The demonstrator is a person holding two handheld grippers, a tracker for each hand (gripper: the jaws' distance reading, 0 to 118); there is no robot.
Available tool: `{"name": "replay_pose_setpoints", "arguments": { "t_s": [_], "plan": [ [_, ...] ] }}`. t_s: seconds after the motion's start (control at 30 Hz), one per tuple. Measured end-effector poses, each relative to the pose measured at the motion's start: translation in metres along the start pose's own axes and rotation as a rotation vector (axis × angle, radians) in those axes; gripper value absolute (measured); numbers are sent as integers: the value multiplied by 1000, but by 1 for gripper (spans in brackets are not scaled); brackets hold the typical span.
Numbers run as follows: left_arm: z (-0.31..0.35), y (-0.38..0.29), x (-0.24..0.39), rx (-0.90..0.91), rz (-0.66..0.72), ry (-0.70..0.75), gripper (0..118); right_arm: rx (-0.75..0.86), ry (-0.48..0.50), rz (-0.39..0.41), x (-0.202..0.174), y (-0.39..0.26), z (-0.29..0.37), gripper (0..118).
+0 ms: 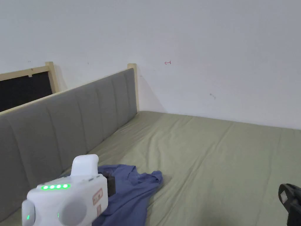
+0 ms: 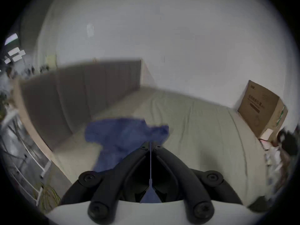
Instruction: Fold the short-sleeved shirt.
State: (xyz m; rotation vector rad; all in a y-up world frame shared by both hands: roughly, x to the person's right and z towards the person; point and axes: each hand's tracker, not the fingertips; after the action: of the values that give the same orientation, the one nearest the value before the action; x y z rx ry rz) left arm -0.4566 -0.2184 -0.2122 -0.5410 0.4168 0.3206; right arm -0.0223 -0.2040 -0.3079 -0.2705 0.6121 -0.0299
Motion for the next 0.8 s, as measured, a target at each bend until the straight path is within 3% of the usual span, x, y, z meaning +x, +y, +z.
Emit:
{"name": "replay_pose_setpoints", "arguments": {
  "t_s": [0.1, 0.17, 0.2, 0.27, 0.3, 0.5, 0.57, 0.67, 0.8],
  "plan": [
    [-75, 13, -34, -268, 130, -113, 1, -72, 4, -25, 17, -7, -10, 7],
    [-111, 10, -43, -340, 121, -52, 6, -111, -9, -32, 27, -13, -17, 7],
    [-126, 7, -46, -364, 107, -36, 26, -130, -18, -41, 32, -16, -21, 7],
    [-156, 2, -47, -415, 54, 8, 96, -161, -31, -65, 41, -24, -25, 7],
    [-167, -6, -47, -436, 21, 11, 101, -174, -33, -77, 45, -28, -28, 7],
    [-234, -36, -42, -522, -44, -22, 104, -270, -47, -114, 58, -48, -44, 7],
    [-260, -57, -41, -606, -55, -17, 113, -288, -41, -118, 59, -53, -48, 7],
    [-254, -64, -29, -500, -197, 74, 118, -317, -24, -129, 58, -56, -51, 7],
    [-249, -64, -23, -492, -169, 83, 118, -330, 2, -138, 57, -58, -53, 7]
  ]
}}
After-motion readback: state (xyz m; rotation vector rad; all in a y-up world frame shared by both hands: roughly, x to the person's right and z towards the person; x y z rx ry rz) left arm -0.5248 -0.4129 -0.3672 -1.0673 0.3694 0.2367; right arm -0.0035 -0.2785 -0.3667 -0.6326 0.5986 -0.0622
